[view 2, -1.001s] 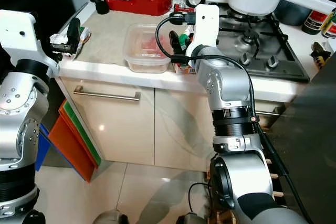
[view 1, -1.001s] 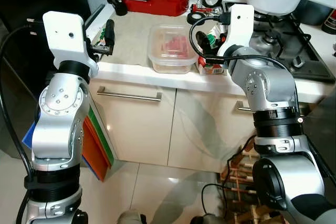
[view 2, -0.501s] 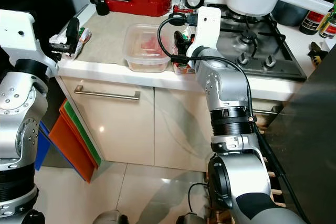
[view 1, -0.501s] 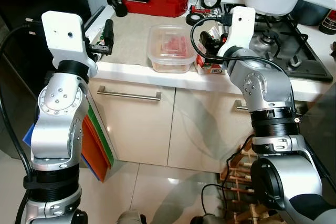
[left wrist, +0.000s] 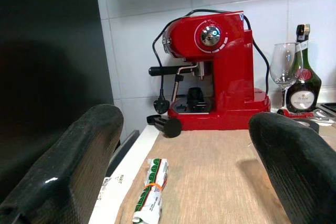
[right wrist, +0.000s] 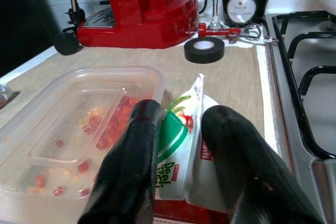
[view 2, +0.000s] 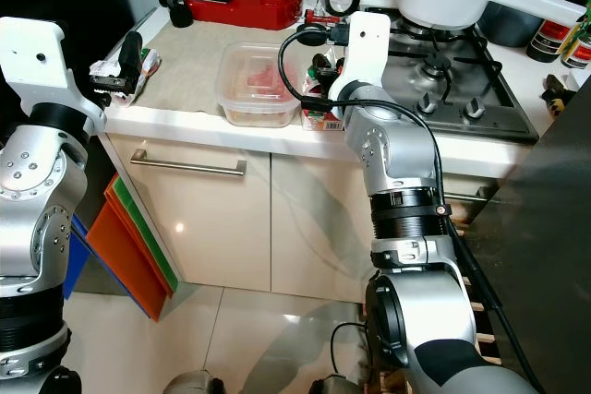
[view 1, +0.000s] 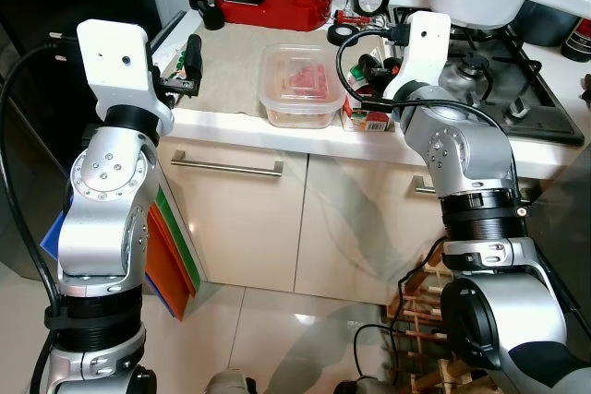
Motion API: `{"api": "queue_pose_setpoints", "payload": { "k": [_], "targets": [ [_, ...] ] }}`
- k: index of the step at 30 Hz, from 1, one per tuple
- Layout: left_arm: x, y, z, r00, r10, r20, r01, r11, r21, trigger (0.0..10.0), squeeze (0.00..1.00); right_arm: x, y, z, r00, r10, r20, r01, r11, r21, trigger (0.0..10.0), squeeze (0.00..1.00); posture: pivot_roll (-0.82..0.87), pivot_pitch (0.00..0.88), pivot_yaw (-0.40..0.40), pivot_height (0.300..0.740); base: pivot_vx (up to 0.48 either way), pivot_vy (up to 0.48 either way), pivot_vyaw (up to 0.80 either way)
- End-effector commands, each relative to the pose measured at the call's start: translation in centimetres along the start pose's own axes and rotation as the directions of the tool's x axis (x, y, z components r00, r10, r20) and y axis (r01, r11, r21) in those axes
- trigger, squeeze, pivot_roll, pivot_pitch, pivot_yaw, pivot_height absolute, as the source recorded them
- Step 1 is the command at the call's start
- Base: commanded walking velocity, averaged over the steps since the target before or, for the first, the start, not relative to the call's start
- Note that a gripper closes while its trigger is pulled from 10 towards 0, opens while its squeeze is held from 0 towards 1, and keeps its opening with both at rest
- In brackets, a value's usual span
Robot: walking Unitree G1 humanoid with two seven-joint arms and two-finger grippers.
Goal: Restocking fridge
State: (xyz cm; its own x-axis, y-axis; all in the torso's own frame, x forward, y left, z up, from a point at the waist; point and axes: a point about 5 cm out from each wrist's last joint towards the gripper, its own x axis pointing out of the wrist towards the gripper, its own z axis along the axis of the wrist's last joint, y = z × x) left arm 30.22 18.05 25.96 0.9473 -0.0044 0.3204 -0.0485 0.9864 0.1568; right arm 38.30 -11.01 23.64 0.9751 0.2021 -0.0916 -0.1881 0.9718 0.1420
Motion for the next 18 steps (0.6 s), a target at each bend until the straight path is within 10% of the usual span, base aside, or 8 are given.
{"api": "queue_pose_setpoints", "payload": {
  "k": [1, 11, 18],
  "targets": [
    [0.2, 0.1, 0.0, 1.000, 0.011, -0.004, -0.011, 1.000, -0.002, 10.0, 0.00, 0.1, 0.2, -1.1, 1.000, 0.011, -0.028, -0.011, 1.000, -0.005, 0.0, 0.00, 0.12, 0.000, -0.028, 0.726, 0.000, 0.000, 0.00],
    [0.3, -0.1, -0.3, 1.000, 0.003, -0.012, -0.002, 1.000, 0.010, 10.0, 0.00, -0.1, 0.4, -1.7, 1.000, 0.017, -0.009, -0.017, 0.999, -0.029, 0.0, 0.00, 0.11, 0.004, -0.018, 0.726, 0.000, 0.000, 0.00],
    [0.5, -0.4, -0.5, 1.000, -0.004, -0.019, 0.004, 1.000, 0.014, 10.0, 0.00, -0.6, 0.0, 1.1, 0.972, -0.024, 0.232, 0.053, 0.991, -0.122, 0.0, 0.00, 0.10, 0.001, -0.015, 0.726, 0.000, 0.000, 0.00]
  ]
}}
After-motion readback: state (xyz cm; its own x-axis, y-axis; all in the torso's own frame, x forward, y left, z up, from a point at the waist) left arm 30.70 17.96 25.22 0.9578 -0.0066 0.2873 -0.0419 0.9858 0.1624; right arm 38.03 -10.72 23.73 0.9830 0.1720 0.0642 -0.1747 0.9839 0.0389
